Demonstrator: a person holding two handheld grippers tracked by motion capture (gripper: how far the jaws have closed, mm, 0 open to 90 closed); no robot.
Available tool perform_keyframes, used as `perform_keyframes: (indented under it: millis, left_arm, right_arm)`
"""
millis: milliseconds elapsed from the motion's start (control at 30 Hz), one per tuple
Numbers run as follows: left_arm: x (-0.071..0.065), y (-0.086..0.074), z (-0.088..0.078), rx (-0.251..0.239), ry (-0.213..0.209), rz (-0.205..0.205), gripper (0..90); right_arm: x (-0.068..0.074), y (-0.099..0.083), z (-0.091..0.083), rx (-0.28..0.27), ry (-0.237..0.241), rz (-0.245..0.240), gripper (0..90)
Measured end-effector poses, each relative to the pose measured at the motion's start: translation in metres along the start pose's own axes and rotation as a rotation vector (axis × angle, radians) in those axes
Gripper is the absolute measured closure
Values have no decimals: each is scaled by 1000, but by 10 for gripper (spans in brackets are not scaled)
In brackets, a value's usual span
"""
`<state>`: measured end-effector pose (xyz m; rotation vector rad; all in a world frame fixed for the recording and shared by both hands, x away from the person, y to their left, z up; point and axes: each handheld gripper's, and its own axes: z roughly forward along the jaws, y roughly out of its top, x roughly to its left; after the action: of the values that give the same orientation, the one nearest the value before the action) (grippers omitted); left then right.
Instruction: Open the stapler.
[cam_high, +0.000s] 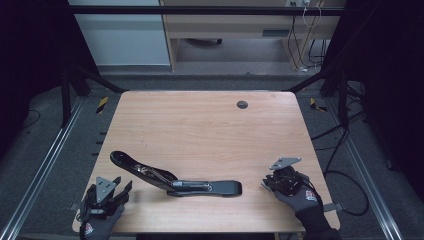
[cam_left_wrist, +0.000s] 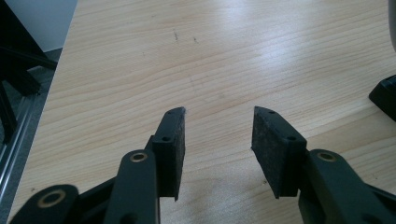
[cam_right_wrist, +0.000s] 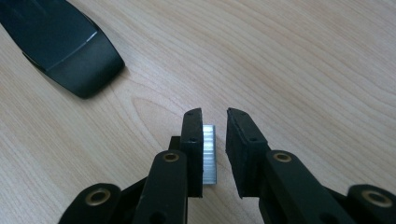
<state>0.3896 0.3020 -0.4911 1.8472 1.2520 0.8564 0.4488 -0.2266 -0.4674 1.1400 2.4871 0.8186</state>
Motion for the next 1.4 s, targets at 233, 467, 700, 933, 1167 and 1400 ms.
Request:
perform_keyframes:
  millis: [233, 467, 700, 933, 1167, 1400]
  left_arm:
    - [0, 0, 0, 0, 0, 1, 541]
    - [0, 0, 0, 2, 1, 1, 536]
    - [0, 0, 0, 4, 3, 2, 525]
    - [0, 0, 1, 5, 5, 5, 522]
    - [0, -1, 1, 5, 4, 2, 521]
    - [0, -1, 1, 6, 3, 3, 521]
  right_arm:
    - [-2, -2, 2, 20, 26, 11, 741]
    - [-1, -3, 5, 40, 23, 22, 738]
    - [0, -2, 7, 60, 20, 38, 739]
    - [0, 0, 9, 66, 33, 32, 751]
    - [0, -1, 11, 79, 28, 38, 778]
    - [0, -1, 11, 86, 21, 39, 779]
